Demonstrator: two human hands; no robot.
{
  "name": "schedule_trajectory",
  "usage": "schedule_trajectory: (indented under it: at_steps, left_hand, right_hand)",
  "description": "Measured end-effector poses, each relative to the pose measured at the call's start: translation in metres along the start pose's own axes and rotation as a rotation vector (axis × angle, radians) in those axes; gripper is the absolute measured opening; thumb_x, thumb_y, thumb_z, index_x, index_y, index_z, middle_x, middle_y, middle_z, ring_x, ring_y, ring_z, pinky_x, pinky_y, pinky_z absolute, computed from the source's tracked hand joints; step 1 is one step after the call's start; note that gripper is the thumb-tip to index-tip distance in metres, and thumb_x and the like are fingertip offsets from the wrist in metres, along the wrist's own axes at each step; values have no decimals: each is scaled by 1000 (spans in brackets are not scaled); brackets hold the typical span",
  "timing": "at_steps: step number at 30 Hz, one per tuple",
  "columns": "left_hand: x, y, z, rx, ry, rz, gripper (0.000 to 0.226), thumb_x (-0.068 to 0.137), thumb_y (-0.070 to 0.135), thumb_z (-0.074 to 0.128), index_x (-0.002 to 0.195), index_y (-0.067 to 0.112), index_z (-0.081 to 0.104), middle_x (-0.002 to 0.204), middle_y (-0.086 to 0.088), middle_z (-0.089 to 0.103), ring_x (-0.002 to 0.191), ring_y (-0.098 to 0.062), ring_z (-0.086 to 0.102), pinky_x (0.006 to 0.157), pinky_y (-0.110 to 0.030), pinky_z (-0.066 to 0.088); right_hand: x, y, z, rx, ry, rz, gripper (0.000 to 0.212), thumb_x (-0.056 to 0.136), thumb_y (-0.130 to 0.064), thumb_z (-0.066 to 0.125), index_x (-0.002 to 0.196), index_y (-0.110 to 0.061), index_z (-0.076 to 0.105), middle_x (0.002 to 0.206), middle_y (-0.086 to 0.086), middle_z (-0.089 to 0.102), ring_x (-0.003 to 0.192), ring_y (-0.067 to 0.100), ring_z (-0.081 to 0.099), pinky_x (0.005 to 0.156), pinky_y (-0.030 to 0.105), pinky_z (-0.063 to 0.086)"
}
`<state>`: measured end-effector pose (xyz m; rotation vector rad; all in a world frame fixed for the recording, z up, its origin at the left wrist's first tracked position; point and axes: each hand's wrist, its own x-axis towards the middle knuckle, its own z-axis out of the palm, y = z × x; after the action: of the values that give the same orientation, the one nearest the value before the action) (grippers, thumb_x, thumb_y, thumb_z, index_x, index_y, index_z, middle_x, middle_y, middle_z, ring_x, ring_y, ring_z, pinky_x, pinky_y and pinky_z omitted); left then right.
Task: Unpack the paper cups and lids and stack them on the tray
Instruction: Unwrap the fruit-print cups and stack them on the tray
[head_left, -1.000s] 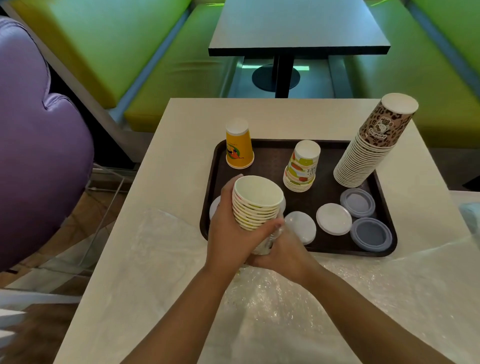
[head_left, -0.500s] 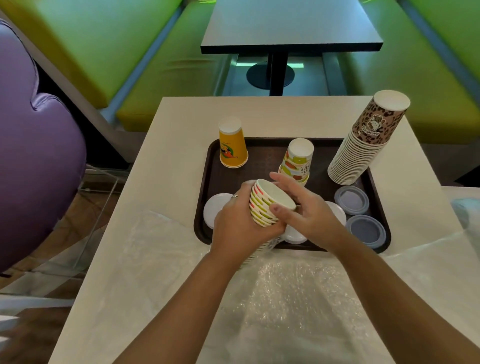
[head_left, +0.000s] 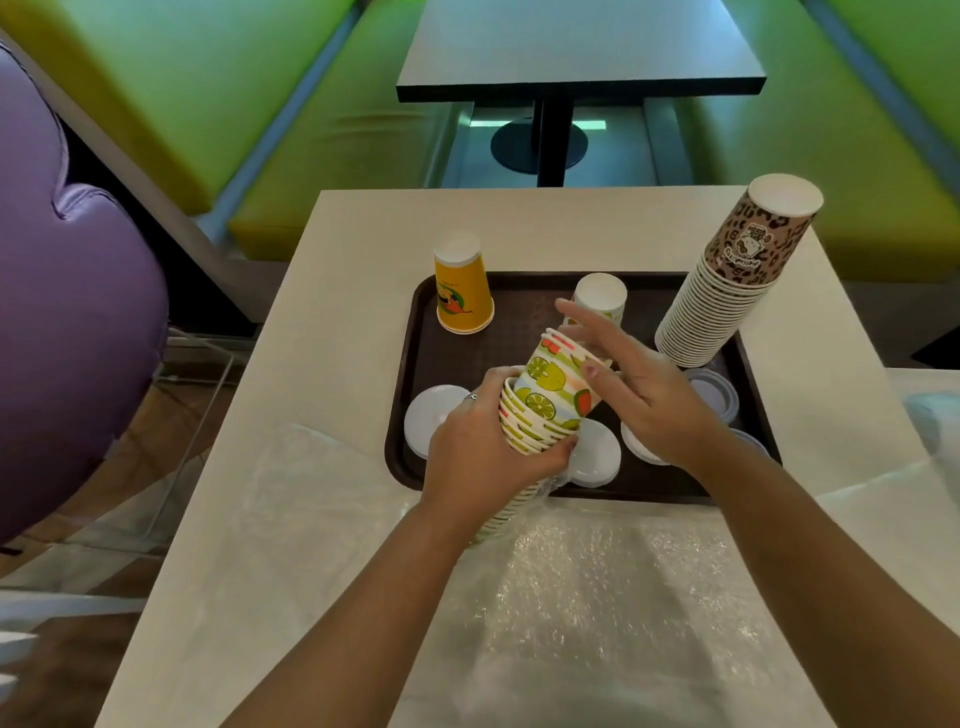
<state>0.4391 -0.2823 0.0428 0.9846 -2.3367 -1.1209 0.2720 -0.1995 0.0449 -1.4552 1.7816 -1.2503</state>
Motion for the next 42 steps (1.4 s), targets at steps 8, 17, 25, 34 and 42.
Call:
schedule_trajectory:
  at_steps: [8,17,25,34,42]
  left_hand:
    - [8,0,-3,-33,5,-6,64,67,50,79,119,27,51,99,12,66,88,-4,63,75,-24,54]
    - [15,-2,-5,-34,18,-48,61,65,47,80,114,27,50,90,18,61,85,-2,60,68,-7,45]
    - [18,-3,-3,-23,-11,-63,62,66,49,78,116,29,48,91,21,56,85,1,58,65,-4,44]
    - [20,-5,-3,-10,0,-86,61,66,50,79,113,27,47,93,17,59,87,-3,60,67,-9,46]
    - [18,-5,-3,16,-5,-112,65,65,53,78,114,27,45,98,14,58,90,-5,59,67,-11,47]
  right_hand:
    - [12,0,-13,-842,-133,-426,79,78,-17,72,141,-34,29,152,1,19,135,28,32,89,43,51]
    - [42,25,-18,-653,385,-238,70,72,-47,66,128,-11,47,129,15,47,118,26,39,101,26,30]
    - [66,49,-19,-174,446,277,69,74,-34,77,131,-13,45,128,2,57,116,14,55,99,37,48]
    - [62,83,-11,-307,310,416,68,71,-24,82,127,-9,46,126,9,59,118,23,55,98,35,46]
    - [44,69,-5,-271,511,209,94,69,-21,84,143,-7,28,143,8,39,133,18,37,111,27,32]
